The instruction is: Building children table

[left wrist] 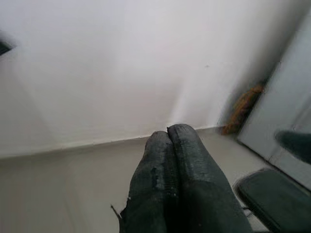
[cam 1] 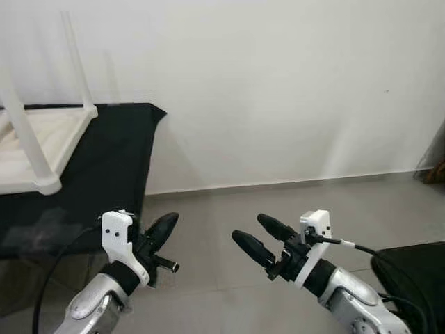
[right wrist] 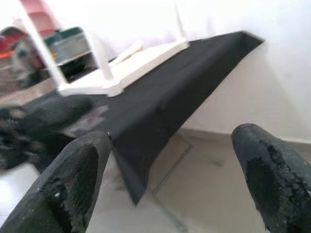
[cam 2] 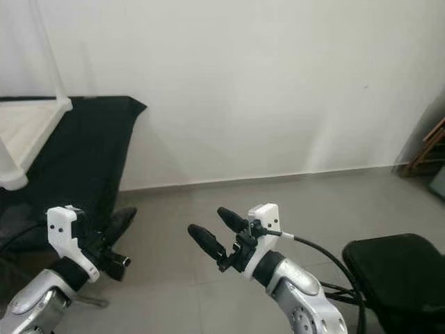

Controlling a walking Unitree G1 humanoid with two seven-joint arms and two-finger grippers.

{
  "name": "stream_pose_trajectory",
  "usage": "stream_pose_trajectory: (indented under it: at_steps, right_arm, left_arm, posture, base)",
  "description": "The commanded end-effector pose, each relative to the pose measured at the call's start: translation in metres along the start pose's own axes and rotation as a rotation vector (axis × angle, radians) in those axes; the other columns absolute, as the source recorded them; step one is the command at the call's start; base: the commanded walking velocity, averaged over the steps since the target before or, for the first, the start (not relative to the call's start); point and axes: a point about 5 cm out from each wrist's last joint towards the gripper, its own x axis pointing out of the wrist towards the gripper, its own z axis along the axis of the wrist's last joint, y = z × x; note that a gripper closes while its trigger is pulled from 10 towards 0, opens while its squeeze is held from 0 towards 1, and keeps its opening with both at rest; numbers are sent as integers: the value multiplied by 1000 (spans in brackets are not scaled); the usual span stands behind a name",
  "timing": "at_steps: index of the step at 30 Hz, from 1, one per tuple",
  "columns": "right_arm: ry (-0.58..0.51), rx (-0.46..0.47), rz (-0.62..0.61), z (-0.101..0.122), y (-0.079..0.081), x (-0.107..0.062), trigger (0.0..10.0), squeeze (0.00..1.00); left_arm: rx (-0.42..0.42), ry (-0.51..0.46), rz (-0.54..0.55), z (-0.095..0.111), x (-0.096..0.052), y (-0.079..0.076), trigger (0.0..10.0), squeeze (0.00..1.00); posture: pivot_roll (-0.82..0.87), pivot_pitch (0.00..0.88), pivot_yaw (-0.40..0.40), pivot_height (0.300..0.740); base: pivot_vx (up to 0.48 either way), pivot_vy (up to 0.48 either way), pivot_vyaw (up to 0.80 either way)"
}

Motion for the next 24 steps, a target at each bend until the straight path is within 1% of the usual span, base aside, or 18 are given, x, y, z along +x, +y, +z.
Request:
stream_pose_trajectory:
  at_steps: [1, 12, 17, 24]
  right_arm:
    - [-6, -14, -1, 4, 0, 0, 10000, 0]
    - [1, -7, -10, 4, -1, 0, 10000, 0]
    - [5, -3, -13, 3, -1, 1, 10000, 0]
    - [-3, -5, -14, 4, -2, 0, 10000, 0]
  left_arm:
    - [-8, -3, -2, 1, 0, 1, 10000, 0]
    - [-22, 9, -17, 1, 0, 0, 10000, 0]
    - [-27, 12, -23, 1, 0, 1, 10000, 0]
    - [-24, 15, -28, 1, 1, 0, 10000, 0]
  posture:
    - [-9, 0, -49, 740]
    - [-11, 0, -47, 740]
    - [-12, 0, -45, 740]
    - [-11, 0, -45, 740]
  base:
    - [0, 0, 0]
    - [0, 0, 0]
    - [323, 0, -800]
    - [372, 0, 0]
